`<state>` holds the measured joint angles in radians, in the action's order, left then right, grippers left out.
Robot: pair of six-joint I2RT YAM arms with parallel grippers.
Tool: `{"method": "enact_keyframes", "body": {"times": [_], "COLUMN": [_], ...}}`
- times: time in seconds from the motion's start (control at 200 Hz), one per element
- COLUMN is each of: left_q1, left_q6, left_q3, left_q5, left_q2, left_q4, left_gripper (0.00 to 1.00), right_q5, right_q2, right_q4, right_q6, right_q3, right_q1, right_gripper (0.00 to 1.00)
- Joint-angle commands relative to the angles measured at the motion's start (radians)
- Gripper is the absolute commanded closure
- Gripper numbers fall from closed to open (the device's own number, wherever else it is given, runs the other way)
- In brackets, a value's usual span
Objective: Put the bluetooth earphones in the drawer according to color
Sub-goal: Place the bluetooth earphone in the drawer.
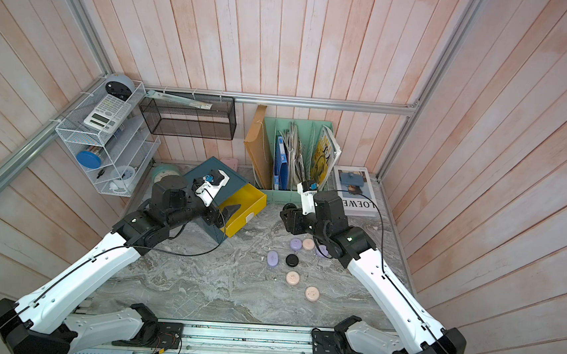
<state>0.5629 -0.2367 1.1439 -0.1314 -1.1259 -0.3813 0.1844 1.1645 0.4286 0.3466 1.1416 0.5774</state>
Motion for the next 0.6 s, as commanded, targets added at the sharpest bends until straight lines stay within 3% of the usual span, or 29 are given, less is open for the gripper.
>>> {"method": "enact_keyframes", "body": {"times": [0.0,0.4,0.59], "left_q1": [-0.007,-0.127,-0.133], "left_q6": [-0.025,-0.014,-0.033], "left_q3": [-0.041,-0.018,-0.04], "left_q5": [-0.049,-0.091,-0.104], "left_q2": [0.025,0.003,0.003], "left_q4": [0.035,-0.013,-0.004], "left_gripper": [0.0,0.0,0.0], "right_q5": [0.058,0.153,0.161], "right_q2": [0.079,0.335,0.405], "right_q4": [-0.089,-0.086,-0.066], "right_q6": [-0.024,-0.06,-0.087], "right_q3": [0.093,0.294,0.352], "right_q1": [0.052,0.108,0.123], "right_gripper": [1.0,1.0,1.0]}}
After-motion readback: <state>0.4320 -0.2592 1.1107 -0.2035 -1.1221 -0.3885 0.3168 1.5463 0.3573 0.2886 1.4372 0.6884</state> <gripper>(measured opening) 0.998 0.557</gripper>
